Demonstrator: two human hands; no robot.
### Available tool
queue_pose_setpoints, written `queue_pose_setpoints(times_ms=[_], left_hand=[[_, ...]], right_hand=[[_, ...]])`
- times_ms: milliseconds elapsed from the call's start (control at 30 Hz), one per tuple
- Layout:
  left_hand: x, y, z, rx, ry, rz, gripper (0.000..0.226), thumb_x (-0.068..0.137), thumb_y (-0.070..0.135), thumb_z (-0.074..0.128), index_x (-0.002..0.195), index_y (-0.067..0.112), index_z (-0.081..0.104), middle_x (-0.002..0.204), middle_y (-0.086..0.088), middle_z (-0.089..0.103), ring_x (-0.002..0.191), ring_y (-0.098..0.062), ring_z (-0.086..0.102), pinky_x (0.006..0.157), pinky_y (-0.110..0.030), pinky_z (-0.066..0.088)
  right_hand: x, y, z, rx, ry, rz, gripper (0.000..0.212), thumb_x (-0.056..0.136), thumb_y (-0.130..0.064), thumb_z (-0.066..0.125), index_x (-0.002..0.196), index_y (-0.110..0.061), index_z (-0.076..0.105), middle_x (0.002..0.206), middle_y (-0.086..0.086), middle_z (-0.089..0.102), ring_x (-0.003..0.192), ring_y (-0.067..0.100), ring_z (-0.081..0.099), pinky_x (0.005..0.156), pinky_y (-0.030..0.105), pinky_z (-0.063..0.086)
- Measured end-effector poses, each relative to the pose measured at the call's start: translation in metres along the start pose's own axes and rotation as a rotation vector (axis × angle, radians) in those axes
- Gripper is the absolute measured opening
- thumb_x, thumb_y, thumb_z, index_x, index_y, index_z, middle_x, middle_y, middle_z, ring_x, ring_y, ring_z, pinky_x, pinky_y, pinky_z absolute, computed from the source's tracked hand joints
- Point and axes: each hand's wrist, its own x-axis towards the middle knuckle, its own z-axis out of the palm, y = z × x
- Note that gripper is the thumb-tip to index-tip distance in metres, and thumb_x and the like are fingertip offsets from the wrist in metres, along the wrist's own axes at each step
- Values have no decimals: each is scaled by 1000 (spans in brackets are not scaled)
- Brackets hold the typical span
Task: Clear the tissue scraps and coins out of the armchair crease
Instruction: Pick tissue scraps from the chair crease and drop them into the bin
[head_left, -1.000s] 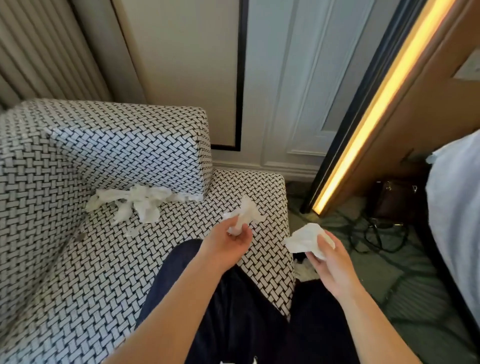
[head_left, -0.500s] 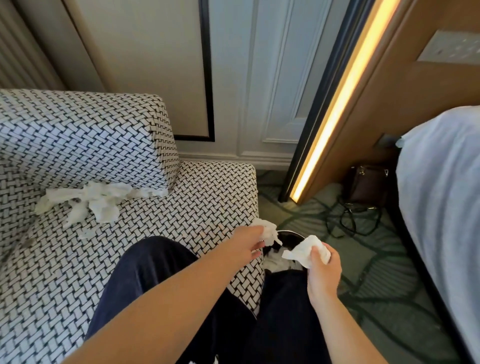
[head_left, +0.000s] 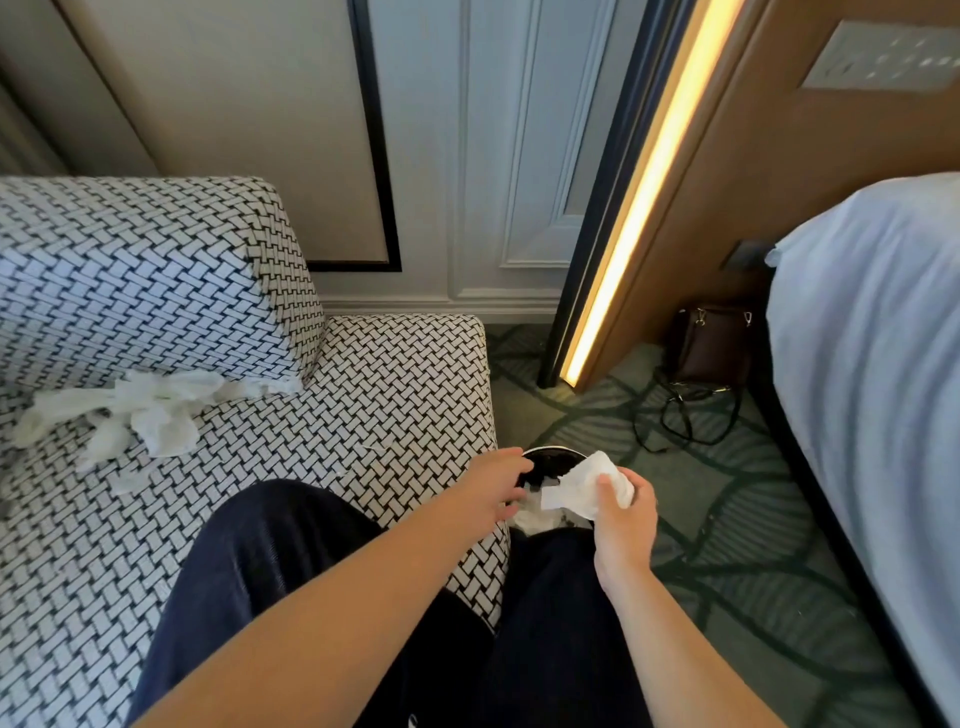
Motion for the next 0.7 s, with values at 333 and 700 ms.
queue_pose_setpoints(times_ms=[333,700], left_hand=[[1,-9,-21,-67,28,-30,35,95,16,49,129,14,53,126,-3,58,107,-19,57,87,-32,45],[-13,-7,-33,-22,25,41,32,93,18,51,125,13,57,116,-2,62,105,-17,59,84,-30,46]], right_hand=[[11,0,3,-7,-251,167,54,97,-35,47,147,-28,27,154,0,29,139,18,31,115,39,25],[-3,-7,-4,-164,-276,83,49,99,-34,45,144,-19,36,149,-2,37,136,14,34,116,37,24]])
